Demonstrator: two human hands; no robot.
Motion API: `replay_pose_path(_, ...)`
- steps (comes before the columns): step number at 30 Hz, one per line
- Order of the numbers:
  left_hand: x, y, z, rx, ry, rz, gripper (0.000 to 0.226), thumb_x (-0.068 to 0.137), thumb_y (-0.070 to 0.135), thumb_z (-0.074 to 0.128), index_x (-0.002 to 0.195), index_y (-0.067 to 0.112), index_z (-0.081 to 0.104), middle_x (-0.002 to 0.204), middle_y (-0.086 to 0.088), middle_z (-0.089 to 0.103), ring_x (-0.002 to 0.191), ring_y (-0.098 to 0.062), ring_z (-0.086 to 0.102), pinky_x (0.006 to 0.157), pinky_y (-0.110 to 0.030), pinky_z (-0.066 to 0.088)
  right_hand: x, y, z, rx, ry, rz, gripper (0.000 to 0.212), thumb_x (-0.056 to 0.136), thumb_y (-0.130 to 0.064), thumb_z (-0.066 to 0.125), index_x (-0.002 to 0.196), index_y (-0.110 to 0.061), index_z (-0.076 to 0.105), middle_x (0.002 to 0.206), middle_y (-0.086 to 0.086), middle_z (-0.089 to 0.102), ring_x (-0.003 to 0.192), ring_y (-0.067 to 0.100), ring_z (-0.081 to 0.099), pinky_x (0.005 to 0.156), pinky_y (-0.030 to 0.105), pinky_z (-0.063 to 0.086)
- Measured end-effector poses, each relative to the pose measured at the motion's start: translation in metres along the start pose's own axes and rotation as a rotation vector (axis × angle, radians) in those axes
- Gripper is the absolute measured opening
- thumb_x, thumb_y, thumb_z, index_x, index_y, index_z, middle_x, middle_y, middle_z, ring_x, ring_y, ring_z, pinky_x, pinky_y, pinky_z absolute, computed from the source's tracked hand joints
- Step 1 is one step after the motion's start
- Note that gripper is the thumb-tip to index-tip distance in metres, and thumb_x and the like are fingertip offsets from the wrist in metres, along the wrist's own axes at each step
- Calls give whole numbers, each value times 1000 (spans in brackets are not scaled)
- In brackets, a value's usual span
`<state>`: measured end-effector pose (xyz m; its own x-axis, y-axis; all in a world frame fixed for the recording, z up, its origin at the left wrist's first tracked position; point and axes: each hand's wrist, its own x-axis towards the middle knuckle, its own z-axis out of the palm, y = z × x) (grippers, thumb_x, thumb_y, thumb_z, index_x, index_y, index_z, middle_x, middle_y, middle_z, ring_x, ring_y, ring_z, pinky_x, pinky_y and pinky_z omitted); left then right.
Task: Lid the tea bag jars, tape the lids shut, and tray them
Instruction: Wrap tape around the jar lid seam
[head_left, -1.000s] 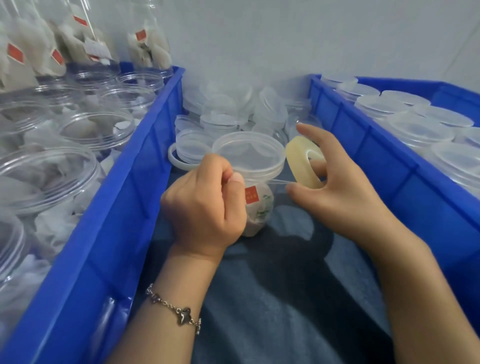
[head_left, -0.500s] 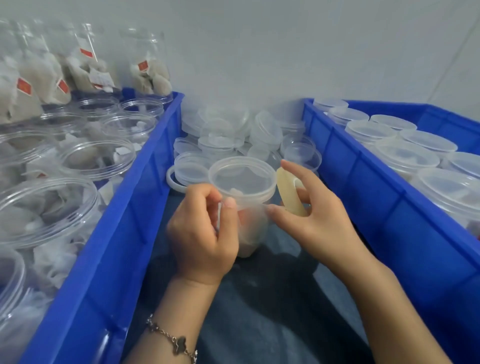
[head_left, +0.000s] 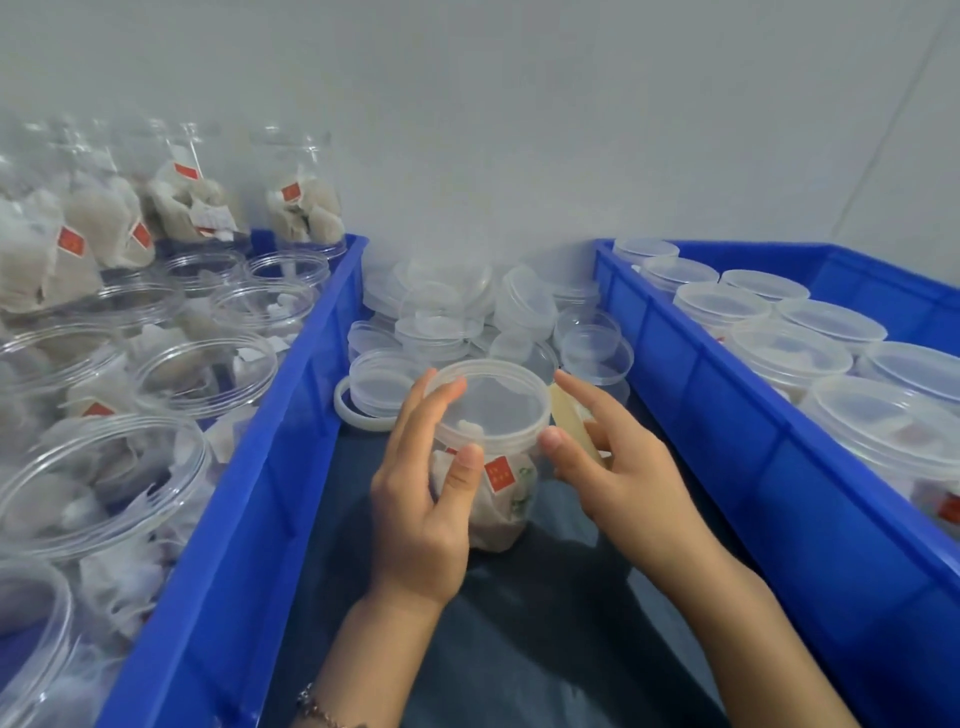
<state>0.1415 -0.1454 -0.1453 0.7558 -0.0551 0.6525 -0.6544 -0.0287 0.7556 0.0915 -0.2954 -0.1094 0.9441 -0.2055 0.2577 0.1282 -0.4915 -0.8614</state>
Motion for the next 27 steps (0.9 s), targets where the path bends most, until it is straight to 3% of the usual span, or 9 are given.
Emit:
replay_pose_path(7,-1,2,0,-1,-30,-39,43,88,41,42,131,37,41,144,-2,43,134,-10,38,108,-41,35,1,3,2,-45,28,18,72,61,-83,42,128,-56,38,109,-14,64,100,6,62,86,38,53)
replay_pose_path(11,0,2,2,-12,-48,-97,64,83,54,46,140,45,18,150,12,33,136,-4,33,111,-37,32,0,-1,2,-51,30,56,73,61,-83,42,128,-57,36,112,-14,64,102,6,61,83,38,54)
replay_pose_path(14,1,1,4,-59,-33,-191,84,70,66,59,139,50,13,147,18,35,133,-3,37,109,-39,35,-2,-5,1,-64,7,80,73,61,-83,48,129,-60,31,108,-20,64,99,3,61,77,35,55)
replay_pose_path(17,1,2,5,-51,-63,-240,100,54,80,63,134,59,7,141,30,31,129,9,36,103,-14,33,-2,-4,-2,-110,-38,117,74,59,-59,71,124,-54,34,93,-26,63,88,-1,63,75,31,55)
replay_pose_path(19,1,2,5,-19,-59,-273,97,47,75,69,130,60,20,132,29,42,121,13,42,91,-3,33,0,-2,-5,-129,-81,138,63,65,-23,69,114,-48,38,91,-28,62,87,0,63,72,37,56)
replay_pose_path(21,2,4,6,-7,-22,-262,85,46,65,72,121,58,33,123,26,51,115,12,47,84,-1,35,1,-1,-9,-155,-41,125,57,72,-2,58,105,-47,46,87,-25,66,87,0,64,72,38,56)
replay_pose_path(24,3,13,7,-14,36,-223,78,43,56,77,112,51,43,119,16,54,108,6,52,76,-2,41,0,0,-12,-315,131,47,38,80,-12,59,97,-47,60,83,-26,67,83,3,64,74,37,53)
replay_pose_path(27,7,21,5,-89,53,-268,77,38,52,78,107,42,46,117,10,56,102,-2,60,75,-13,48,-1,-1,-17,-486,286,-7,20,80,-25,64,93,-40,64,74,-20,66,72,9,61,63,33,49)
